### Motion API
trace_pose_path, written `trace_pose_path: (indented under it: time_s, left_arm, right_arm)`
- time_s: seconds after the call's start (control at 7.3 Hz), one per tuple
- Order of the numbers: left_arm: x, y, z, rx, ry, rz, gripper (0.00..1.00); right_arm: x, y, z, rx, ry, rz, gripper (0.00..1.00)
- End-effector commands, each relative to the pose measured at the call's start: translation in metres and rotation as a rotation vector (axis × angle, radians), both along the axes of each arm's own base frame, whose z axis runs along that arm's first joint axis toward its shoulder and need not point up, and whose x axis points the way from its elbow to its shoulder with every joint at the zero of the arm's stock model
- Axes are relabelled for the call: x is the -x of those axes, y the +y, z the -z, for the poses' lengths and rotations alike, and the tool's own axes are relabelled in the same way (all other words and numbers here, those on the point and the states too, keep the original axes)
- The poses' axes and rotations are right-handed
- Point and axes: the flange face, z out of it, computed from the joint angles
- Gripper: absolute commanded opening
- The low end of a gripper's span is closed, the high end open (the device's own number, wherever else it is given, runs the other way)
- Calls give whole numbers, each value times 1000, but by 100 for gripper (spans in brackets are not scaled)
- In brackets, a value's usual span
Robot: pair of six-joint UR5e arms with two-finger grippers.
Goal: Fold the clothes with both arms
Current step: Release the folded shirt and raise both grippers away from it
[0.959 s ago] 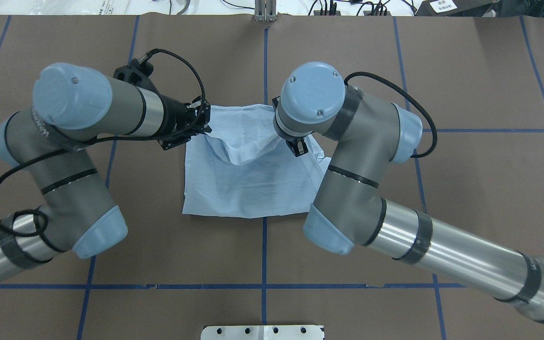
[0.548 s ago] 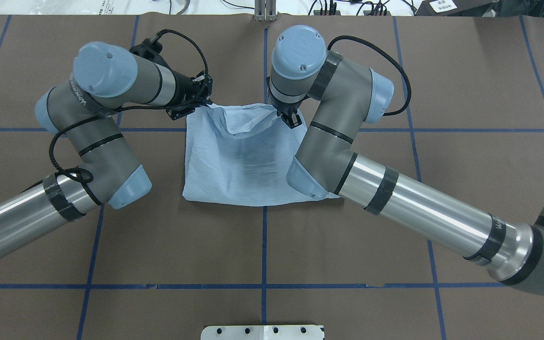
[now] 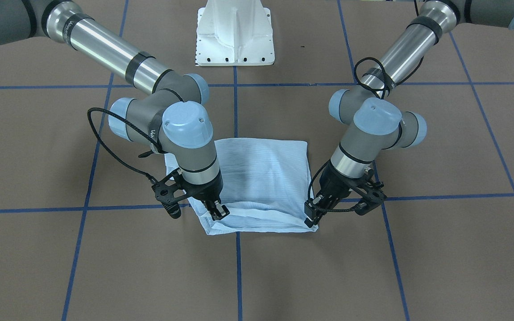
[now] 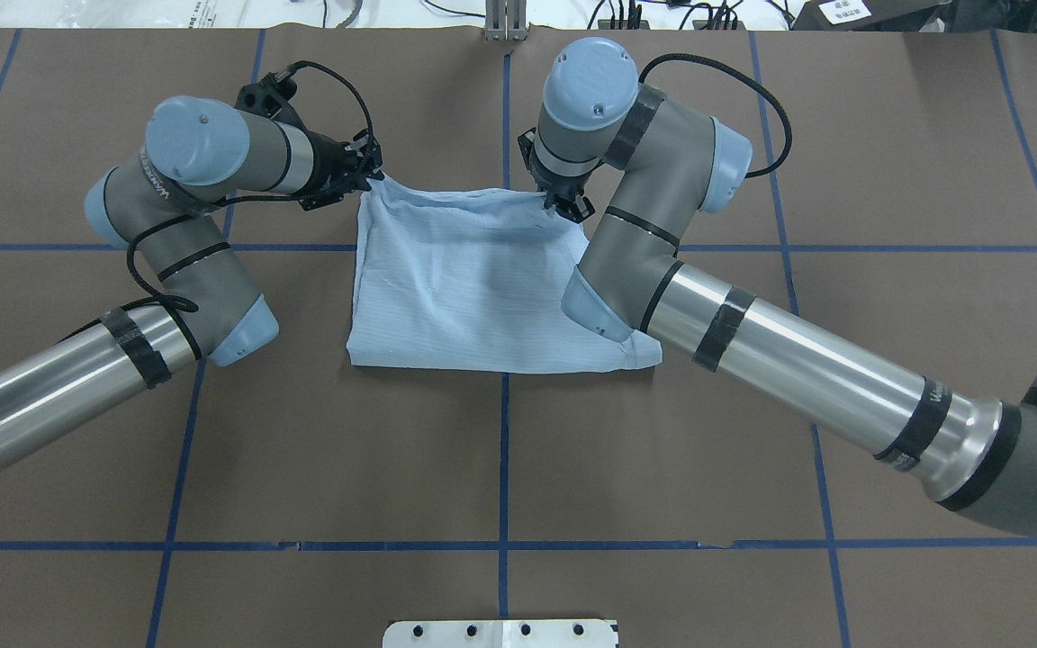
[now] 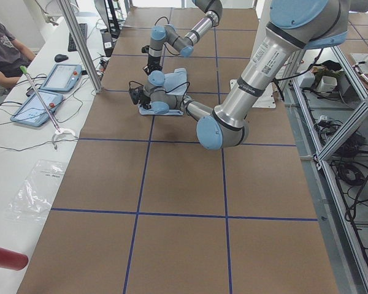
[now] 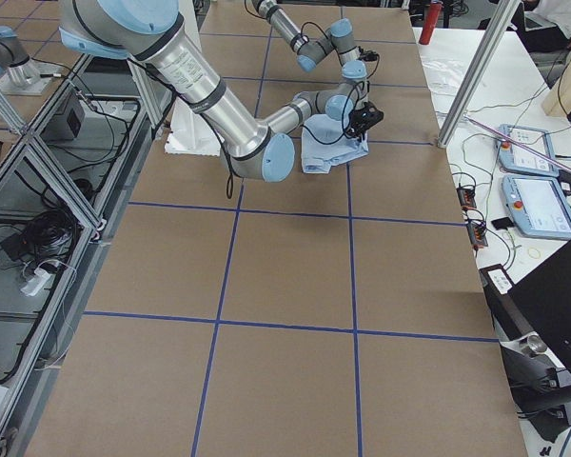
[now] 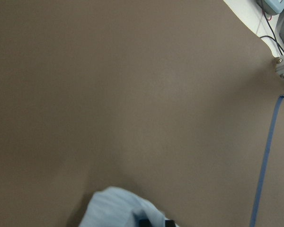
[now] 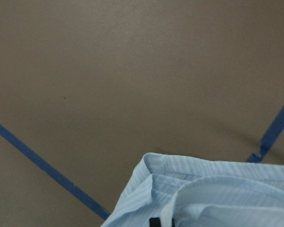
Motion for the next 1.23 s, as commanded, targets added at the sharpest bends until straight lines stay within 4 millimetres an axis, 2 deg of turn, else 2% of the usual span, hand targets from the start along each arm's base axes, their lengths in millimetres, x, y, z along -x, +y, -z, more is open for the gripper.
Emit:
trace_pose_path:
  time_s: [0.0, 0.14, 0.27, 0.41, 0.55, 0.68, 0.82, 0.96, 1.1]
  left_arm:
    - [19, -12, -10, -84, -14, 1, 100]
    - [29, -15, -9, -87, -8, 5, 100]
    - [58, -23, -17, -94, -6, -24, 100]
    - [92, -18, -30, -148, -25, -100, 100]
    - [126, -6, -39, -249, -71, -150, 100]
    - [171, 9, -68, -345, -138, -190, 100]
    - [220, 22, -93, -445, -212, -232, 100]
    - [281, 29, -128, -515, -278, -278, 100]
    - [328, 38, -159, -593, -337, -335, 100]
  right_arm:
    - [-43, -41, -11, -71, 43, 60, 100]
    - [-57, -52, -14, -94, 53, 71, 100]
    - [-62, -52, -35, -115, 79, 110, 100]
    - [-80, -53, -57, -149, 103, 155, 100]
    - [-117, -49, -99, -191, 129, 224, 100]
    - [-170, -49, -149, -242, 153, 320, 100]
    - [-239, -45, -189, -286, 146, 387, 100]
    - [-314, -40, -234, -328, 138, 446, 100]
    - [-387, -24, -283, -393, 150, 515, 100]
